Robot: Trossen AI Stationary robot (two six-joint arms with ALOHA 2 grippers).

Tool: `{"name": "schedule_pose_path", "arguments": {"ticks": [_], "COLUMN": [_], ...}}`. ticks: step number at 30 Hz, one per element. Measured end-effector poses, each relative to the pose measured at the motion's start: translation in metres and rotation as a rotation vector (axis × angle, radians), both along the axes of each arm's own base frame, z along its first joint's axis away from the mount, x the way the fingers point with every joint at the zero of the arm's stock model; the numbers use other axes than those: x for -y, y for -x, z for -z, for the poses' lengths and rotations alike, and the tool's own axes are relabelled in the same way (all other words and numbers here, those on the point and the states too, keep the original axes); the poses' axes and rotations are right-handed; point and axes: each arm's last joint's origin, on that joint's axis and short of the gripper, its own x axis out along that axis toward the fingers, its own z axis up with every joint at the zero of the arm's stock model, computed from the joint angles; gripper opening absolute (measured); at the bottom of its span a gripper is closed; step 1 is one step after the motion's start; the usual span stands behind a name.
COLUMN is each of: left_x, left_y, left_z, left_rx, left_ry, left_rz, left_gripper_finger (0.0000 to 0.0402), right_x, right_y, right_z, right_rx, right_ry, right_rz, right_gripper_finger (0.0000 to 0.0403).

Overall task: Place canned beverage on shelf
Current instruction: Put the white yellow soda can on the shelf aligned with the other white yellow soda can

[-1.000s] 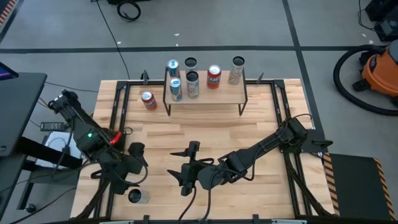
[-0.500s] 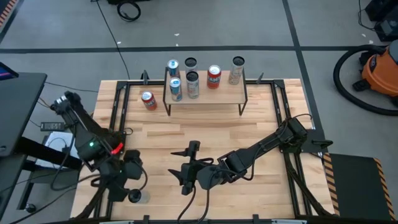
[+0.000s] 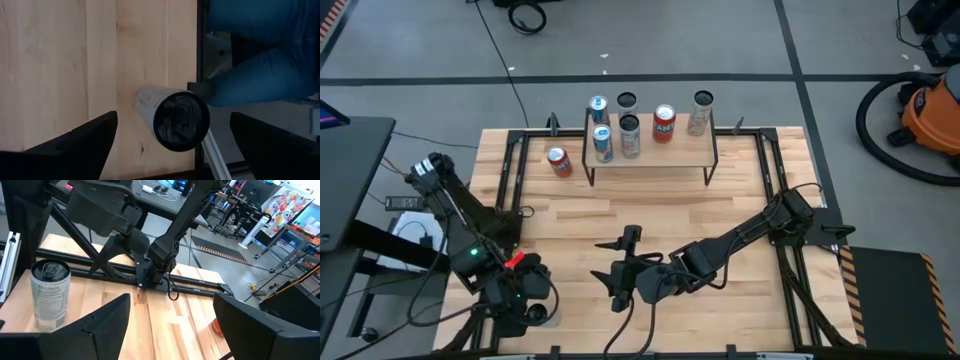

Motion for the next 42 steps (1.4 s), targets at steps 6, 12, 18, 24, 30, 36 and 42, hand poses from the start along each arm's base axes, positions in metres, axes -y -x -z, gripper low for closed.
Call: {"name": "schedule_pose_path", "arguments": {"ticks": [6,12,18,24,30,36,42], "left_x": [0.001,0.009,0.019,0.026,0.031,0.031,0.031], "left_y": [0.002,-0.001,-0.006,-0.007,-0.011,-0.013,-0.013], "left_z": [0.000,0.008,0.022,0.030,0.039,0.041,0.041], "left_rx": [-0.006,-0.033,-0.086,-0.114,-0.133,-0.134,-0.125], "left_ry": [0.008,-0.016,-0.045,-0.065,-0.093,-0.100,-0.101], "left_rz": [-0.010,-0.022,-0.003,-0.003,-0.014,-0.029,-0.049], "left_gripper_finger": [0.0398,0.0398,0.0398,0.0398,0.0398,0.0398,0.0398], "right_x": [0.000,-0.001,-0.002,-0.002,-0.002,-0.002,-0.002], "right_y": [0.000,0.000,0.000,0.000,0.000,0.001,0.001], "right_z": [0.000,0.003,0.003,0.003,0.003,0.003,0.004], "right_rx": [-0.002,-0.037,-0.039,-0.040,-0.041,-0.041,-0.049], "right_ry": [0.001,-0.010,-0.013,-0.013,-0.013,-0.018,-0.014], "right_rz": [0.000,-0.063,-0.071,-0.071,-0.071,-0.070,-0.070], "right_gripper_finger": [0.0296,0.0296,0.0296,0.0296,0.0296,0.0296,0.0296]}}
